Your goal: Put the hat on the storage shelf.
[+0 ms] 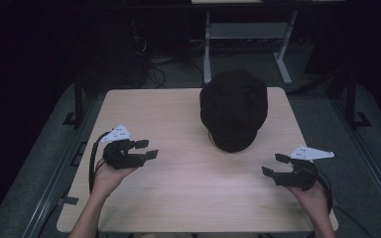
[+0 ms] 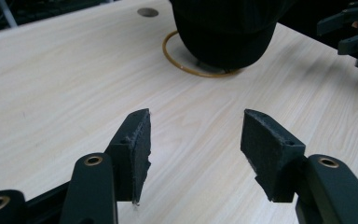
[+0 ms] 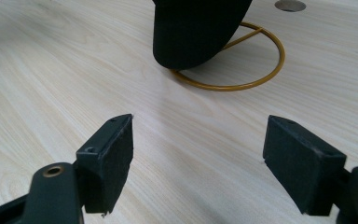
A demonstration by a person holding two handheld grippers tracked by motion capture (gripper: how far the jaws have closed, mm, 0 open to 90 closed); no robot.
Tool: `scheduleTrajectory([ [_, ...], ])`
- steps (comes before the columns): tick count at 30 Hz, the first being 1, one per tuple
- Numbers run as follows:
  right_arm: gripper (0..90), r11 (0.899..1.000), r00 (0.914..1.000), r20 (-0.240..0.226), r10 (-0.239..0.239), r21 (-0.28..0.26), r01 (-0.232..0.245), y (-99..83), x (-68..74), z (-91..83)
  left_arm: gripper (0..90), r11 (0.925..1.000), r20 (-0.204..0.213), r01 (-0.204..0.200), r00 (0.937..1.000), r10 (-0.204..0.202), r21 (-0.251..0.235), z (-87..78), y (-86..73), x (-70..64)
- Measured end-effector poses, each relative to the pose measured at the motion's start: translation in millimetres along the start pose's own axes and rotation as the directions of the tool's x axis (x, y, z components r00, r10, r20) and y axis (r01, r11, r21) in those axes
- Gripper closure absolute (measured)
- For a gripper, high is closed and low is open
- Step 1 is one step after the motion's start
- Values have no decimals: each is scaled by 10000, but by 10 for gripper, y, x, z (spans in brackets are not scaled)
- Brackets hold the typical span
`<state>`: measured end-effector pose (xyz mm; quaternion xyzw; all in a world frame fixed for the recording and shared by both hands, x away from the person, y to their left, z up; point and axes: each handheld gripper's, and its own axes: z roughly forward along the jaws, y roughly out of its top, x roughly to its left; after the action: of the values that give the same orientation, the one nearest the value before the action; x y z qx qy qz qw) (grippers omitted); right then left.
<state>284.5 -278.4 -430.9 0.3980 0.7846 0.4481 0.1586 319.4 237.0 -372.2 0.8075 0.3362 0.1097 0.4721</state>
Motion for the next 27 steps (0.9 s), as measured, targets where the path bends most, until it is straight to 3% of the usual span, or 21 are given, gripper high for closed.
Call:
scheduleTrajectory([
  [5, 241, 10000, 10000, 22, 12, -17, -12, -1, -3, -5, 415, 9992, -79, 379, 9993, -378, 106, -15, -141, 33],
  [10, 241, 10000, 10000, 5, -33, 43, 33, -2, 3, 12, 411, 9984, -272, 495, 9984, -488, 263, -38, -270, 52],
  [15, 241, 9999, 10000, -15, -37, 112, 37, -2, 18, 18, 409, 9978, -387, 350, 9987, -328, 561, -56, -364, 50],
  [27, 239, 9998, 10000, -10, -46, 191, 46, -6, 41, 50, 397, 9972, -528, 381, 9980, -347, 646, -114, -530, 52],
])
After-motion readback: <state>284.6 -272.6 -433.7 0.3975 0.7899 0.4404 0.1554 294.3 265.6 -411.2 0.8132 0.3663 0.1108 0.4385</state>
